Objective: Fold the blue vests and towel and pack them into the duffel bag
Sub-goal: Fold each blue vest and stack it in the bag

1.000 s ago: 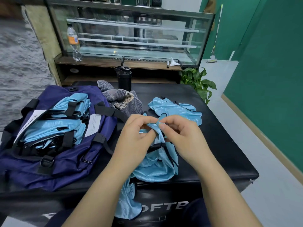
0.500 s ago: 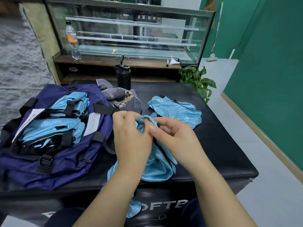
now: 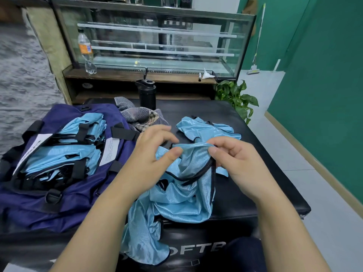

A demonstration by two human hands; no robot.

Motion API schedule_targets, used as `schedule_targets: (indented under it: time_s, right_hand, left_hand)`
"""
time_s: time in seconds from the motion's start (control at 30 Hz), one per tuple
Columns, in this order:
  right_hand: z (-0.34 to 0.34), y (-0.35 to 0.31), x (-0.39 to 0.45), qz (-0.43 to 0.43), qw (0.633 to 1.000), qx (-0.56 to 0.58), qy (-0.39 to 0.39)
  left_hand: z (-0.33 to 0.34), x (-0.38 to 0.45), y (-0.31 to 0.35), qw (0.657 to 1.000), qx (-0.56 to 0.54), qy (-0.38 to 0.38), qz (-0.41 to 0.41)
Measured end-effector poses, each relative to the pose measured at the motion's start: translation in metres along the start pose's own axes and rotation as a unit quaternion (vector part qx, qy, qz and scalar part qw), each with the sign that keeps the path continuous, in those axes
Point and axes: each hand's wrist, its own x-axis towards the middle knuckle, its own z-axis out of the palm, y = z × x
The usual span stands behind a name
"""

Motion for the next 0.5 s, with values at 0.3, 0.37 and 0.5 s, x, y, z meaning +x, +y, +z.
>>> schedule_targets:
  time_s: [0.3,0.37,0.5]
  right_hand:
    - [-0.012,-0.011,-0.01,-0.025,0.998,-0.014,-0.058]
    - [-0.013,-0.012,-0.011,-0.024,0.998,-0.006,-0.066]
    - [-0.015,-0.011,-0.012,-0.021,0.998,-0.008,-0.067]
  left_hand:
    - [0.013,0.007,0.007,0.973,-0.177,-0.13,-0.076]
    - [0.02,0.004,0.008,0.957,-0.238,-0.136,-0.093]
    - [0.029,0.003,0.009,0.933,-0.32,-0.131,-0.105]
